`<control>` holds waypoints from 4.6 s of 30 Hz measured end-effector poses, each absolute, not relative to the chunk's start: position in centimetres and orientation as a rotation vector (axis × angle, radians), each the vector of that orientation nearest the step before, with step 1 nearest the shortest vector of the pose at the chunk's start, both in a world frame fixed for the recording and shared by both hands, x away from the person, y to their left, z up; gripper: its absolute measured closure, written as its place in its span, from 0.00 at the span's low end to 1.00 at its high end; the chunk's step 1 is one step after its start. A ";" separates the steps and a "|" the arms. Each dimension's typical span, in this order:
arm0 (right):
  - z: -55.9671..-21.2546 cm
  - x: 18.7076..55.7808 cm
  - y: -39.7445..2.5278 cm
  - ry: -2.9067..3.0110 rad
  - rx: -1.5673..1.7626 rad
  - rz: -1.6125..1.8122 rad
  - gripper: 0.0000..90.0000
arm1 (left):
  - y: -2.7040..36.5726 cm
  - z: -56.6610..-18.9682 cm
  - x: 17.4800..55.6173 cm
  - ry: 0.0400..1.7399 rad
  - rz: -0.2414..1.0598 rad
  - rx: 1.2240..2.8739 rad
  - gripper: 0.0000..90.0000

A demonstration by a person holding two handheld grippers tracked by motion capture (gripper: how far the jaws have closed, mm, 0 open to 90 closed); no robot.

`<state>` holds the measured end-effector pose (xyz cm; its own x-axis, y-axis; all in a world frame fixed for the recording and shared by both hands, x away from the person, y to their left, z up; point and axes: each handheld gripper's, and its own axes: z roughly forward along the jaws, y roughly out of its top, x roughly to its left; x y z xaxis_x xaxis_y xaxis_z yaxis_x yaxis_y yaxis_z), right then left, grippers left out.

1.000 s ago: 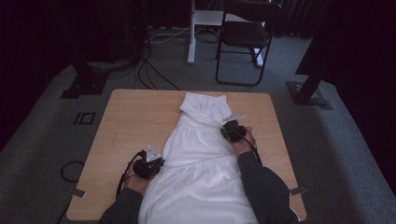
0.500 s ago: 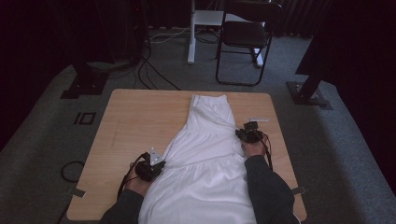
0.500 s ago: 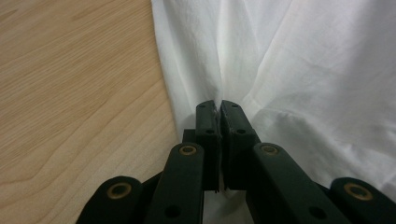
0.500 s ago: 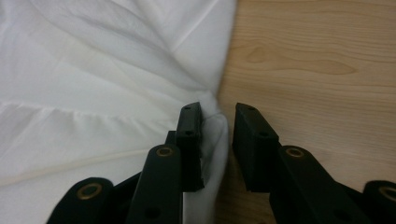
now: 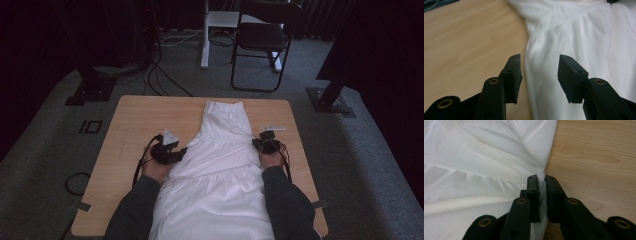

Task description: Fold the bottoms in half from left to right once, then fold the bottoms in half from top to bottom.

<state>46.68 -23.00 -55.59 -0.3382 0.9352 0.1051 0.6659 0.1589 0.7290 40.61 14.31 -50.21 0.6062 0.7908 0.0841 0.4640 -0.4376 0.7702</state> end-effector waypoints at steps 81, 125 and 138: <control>-55.4 42.3 -19.8 2.198 1.397 0.944 0.74 | 13.8 -55.7 29.3 0.905 0.443 2.205 0.83; -55.7 41.8 -18.5 2.196 1.348 0.992 0.75 | 7.4 -54.7 48.2 1.083 0.471 2.138 0.27; -55.6 42.1 -18.6 2.231 1.346 1.003 0.65 | 7.2 -54.6 49.4 1.071 0.353 2.181 0.40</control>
